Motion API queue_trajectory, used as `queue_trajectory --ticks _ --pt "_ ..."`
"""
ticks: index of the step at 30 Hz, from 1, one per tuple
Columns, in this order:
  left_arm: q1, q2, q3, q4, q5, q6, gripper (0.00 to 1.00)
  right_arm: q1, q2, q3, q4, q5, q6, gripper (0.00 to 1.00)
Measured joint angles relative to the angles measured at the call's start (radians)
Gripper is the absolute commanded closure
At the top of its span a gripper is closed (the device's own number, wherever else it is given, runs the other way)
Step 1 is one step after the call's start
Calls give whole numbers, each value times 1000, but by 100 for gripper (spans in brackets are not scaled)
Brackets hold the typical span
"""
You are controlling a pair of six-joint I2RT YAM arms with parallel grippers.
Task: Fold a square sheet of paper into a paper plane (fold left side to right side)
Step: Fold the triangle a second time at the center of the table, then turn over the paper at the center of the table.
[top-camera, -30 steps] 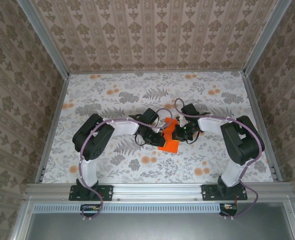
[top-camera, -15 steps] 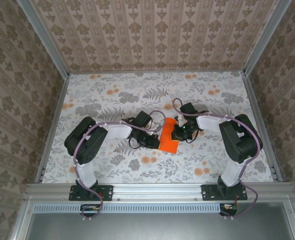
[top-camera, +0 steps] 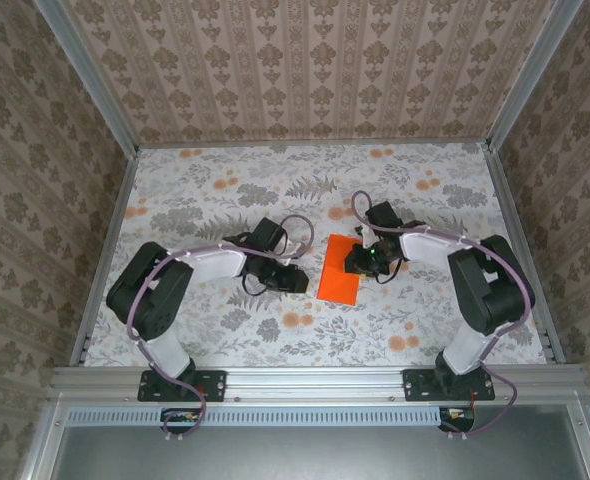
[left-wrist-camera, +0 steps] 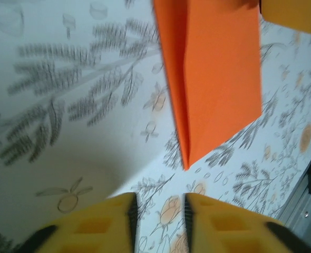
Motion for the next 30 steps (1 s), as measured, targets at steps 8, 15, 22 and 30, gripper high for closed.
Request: queue_trajectory --ticks 8,15,22,30 --pt "8 101 179 91 39 10 55 -39 -235 -112 109 113 26 29" --pt "0 237 228 114 92 10 62 -63 -350 -197 134 142 45 21" --pt "-18 261 251 114 117 10 73 -66 -365 -225 138 143 45 21" --pt "-19 272 263 115 119 10 89 -68 -365 -228 140 118 45 19"
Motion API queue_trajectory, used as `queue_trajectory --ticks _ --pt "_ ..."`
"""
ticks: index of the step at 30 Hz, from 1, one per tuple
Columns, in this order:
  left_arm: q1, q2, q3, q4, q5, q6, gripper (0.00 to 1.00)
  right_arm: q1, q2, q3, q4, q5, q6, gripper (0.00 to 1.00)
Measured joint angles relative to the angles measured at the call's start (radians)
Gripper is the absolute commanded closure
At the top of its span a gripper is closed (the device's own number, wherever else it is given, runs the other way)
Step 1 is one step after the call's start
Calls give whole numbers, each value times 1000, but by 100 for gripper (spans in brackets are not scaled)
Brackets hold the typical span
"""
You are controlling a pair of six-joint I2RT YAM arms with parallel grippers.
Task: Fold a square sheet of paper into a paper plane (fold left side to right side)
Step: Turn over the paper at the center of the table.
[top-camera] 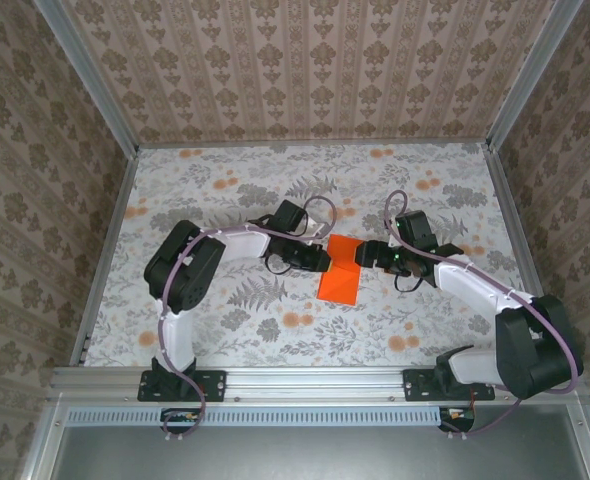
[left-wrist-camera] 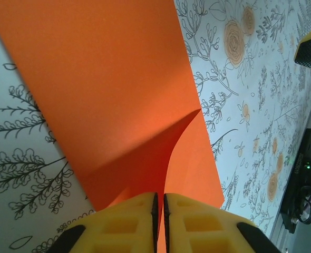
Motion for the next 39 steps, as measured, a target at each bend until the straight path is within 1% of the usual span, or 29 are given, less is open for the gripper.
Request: queue_trajectory --ticks 6,11,14,21,27,28,30,32,35,39 --pt "6 -47 -58 17 -32 -1 92 -1 14 0 20 -77 8 20" --pt "14 -91 -76 37 -47 -1 92 4 82 -1 72 -163 48 29" --pt "14 -96 -77 51 -54 -2 92 20 152 -1 111 -197 74 31" --pt "14 -96 -98 64 -64 -5 92 73 275 9 182 -242 130 40" --pt "18 -96 -103 69 -68 -10 91 86 338 14 257 -272 177 52" --pt "20 -98 -105 70 -68 -12 90 86 341 14 268 -273 183 56" --pt "24 -105 -114 76 -68 -16 84 88 343 14 290 -276 195 64" --pt "30 -118 -124 80 -69 -25 69 88 343 15 309 -277 208 72" --pt "41 -146 -142 90 -72 -36 59 88 343 18 330 -279 209 80" --pt "69 -205 -180 113 -71 -48 46 88 339 24 334 -279 199 90"
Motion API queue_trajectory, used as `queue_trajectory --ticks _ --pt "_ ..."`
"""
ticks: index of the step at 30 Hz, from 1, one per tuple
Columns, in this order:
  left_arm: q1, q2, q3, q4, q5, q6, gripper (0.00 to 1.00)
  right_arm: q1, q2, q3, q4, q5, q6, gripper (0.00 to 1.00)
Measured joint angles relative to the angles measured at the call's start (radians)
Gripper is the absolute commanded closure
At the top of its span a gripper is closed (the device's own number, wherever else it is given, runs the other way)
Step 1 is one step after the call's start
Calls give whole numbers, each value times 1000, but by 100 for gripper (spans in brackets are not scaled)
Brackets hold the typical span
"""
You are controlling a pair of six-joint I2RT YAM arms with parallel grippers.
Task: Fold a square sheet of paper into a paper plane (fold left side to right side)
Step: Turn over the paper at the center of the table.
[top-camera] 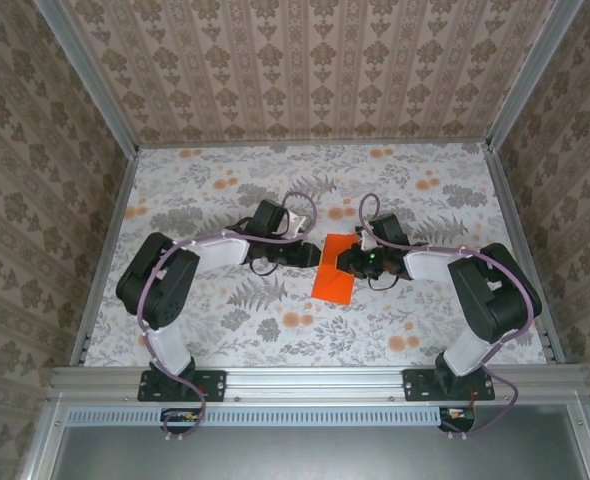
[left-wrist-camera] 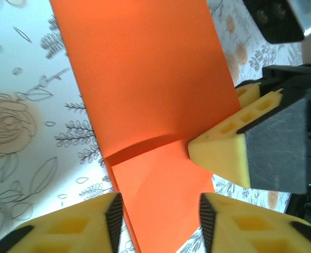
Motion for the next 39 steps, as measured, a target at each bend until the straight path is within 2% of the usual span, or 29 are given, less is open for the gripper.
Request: queue_trajectory --ticks 5,12,15,18,24,32,39 --pt "56 -114 -58 28 0 -22 30 -13 -46 6 0 -2 -34 97" --pt "148 -316 -163 130 8 -87 7 -58 -182 44 8 -54 -130 94" --pt "196 -399 -209 189 26 -124 2 -69 -259 68 8 -85 -190 93" --pt "231 -463 -224 235 53 -150 1 -71 -328 97 9 -131 -241 94" --pt "232 -521 -221 375 174 -210 1 -68 -369 190 27 -243 -289 94" --pt "159 -520 -135 433 261 -234 4 -10 -369 304 40 -337 -301 95" --pt "127 -489 -110 465 294 -242 15 22 -363 340 49 -372 -301 95"
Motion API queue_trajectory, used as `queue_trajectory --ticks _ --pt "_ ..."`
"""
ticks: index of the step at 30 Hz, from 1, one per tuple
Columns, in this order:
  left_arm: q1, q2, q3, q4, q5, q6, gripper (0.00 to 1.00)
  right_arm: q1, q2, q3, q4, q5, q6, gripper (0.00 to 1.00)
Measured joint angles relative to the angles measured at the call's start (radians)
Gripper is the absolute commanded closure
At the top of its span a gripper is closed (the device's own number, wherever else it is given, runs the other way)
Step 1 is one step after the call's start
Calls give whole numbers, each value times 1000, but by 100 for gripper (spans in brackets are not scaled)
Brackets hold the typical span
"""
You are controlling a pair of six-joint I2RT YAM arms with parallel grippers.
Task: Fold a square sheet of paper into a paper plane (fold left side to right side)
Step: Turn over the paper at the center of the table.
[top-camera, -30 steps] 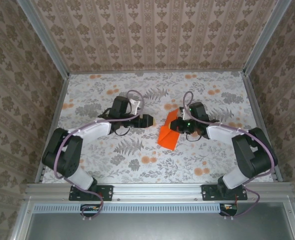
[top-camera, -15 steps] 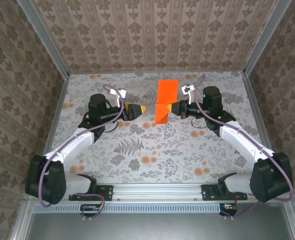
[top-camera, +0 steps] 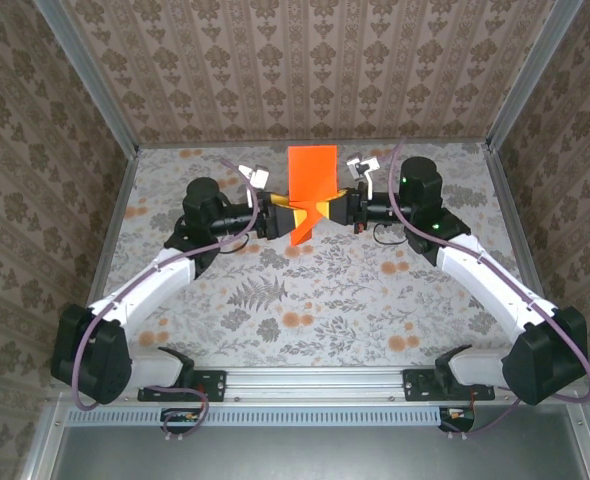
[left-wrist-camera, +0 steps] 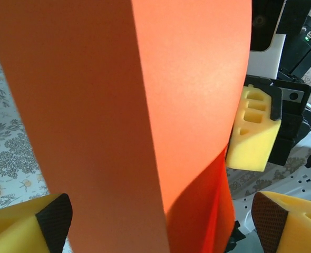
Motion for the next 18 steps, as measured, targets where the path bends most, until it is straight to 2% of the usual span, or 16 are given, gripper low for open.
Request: queue_trajectory --ticks 2,7,9,18 --pt "-7 1 0 3 5 1 21 1 7 4 0 -4 0 95" --pt "-21 1 3 13 26 10 56 1 15 4 -1 -5 3 95" --pt "-22 1 6 13 29 19 66 1 17 4 -1 -5 8 95" --pt "-25 0 10 -3 28 30 89 -3 17 -3 -1 7 20 91"
